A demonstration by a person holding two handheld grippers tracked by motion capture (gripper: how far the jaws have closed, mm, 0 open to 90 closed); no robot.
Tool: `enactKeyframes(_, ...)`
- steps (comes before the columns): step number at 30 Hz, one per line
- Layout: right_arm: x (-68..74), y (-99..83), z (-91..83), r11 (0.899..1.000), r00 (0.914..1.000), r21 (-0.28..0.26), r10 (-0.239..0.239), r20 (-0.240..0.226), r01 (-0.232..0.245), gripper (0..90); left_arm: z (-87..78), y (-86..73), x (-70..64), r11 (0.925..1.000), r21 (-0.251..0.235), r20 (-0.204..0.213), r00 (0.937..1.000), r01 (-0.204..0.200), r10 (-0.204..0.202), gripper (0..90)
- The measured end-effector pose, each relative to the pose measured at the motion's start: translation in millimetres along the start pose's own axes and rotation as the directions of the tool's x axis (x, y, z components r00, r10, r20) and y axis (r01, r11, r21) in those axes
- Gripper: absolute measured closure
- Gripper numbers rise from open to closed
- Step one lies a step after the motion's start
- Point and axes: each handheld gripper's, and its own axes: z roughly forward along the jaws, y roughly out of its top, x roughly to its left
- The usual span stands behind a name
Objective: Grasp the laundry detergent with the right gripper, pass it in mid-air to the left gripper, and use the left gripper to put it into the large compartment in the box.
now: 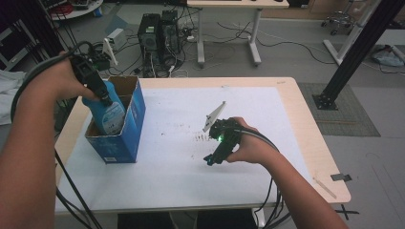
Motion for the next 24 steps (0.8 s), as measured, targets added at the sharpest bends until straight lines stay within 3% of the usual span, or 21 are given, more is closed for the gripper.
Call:
enactKeyframes(11, 0.8, -1.0, 3.0, 1.0, 1.0, 0.004, -0.006, -0.001, 0.006, 11.6, 64.6, 0.8, 2.3, 0.9979, 0.064, 0.04, 0.9991, -0.012, 0.01, 38.0)
enactKeyframes(19, 1.0, -2.0, 4.1, 1.0, 1.0, 0.009, -0.001, -0.001, 0.001, 11.6, 87.4, -2.3, 7.9, 0.9973, 0.073, 0.045, 0.999, 0.0, -0.003, 38.0)
enactKeyframes(24, 0.6, -1.7, 6.8, 1.0, 1.0, 0.009, -0.001, -0.003, 0.001, 11.6, 89.1, -4.2, 9.5, 0.9982, 0.059, 0.052, 0.9986, -0.011, 0.008, 38.0)
